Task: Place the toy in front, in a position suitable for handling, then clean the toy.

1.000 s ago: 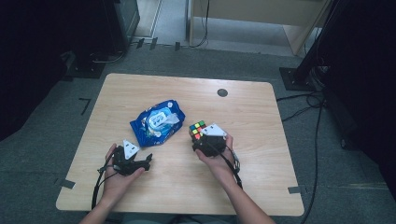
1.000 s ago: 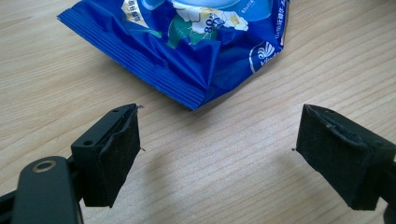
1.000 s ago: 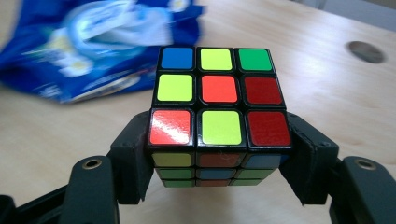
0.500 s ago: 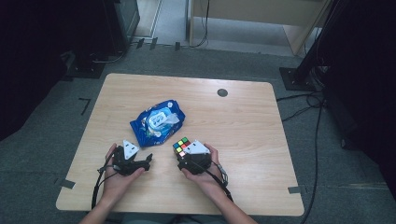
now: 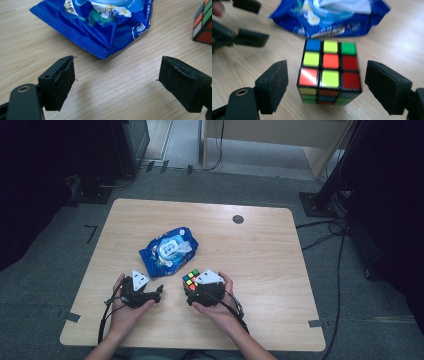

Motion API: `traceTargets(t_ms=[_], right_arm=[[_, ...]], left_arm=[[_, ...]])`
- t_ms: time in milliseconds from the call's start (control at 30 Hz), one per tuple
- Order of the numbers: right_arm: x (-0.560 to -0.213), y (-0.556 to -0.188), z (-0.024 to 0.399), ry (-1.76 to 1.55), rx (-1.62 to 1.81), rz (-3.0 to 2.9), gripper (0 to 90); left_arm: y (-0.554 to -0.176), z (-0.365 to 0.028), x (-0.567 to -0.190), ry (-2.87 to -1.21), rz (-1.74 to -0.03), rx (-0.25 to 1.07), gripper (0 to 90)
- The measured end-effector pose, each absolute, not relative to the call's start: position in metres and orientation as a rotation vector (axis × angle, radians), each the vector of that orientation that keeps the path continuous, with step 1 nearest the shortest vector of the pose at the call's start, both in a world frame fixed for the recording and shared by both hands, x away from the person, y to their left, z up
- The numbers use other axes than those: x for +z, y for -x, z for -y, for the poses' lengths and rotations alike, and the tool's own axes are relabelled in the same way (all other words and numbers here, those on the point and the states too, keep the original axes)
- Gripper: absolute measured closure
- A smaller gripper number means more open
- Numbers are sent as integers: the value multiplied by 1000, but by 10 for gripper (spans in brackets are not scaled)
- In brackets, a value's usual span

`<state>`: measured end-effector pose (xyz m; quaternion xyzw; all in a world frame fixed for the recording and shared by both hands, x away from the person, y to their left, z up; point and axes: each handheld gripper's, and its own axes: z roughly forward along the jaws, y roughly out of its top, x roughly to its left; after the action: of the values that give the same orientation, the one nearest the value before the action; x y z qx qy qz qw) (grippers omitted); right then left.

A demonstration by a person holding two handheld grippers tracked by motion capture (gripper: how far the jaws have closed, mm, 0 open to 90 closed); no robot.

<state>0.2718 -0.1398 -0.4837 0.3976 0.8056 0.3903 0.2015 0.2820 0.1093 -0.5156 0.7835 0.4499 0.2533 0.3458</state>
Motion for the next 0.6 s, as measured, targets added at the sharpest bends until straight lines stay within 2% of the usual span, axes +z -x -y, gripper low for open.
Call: traceTargets(t_ms=[267,400,600], right_arm=[[-447,-285,145,-1055,1134,-2202,195],[-434,-306,143,-1045,1124,-2198,211],[-428,-347,136,-1053,1145,-2229,291]], left_arm=[[-282,-109,-516,-2030,-1169,661,137],[-282,-109,-516,-2029,-1172,659,137],[-282,-110,-516,-2028,-1172,654,137]])
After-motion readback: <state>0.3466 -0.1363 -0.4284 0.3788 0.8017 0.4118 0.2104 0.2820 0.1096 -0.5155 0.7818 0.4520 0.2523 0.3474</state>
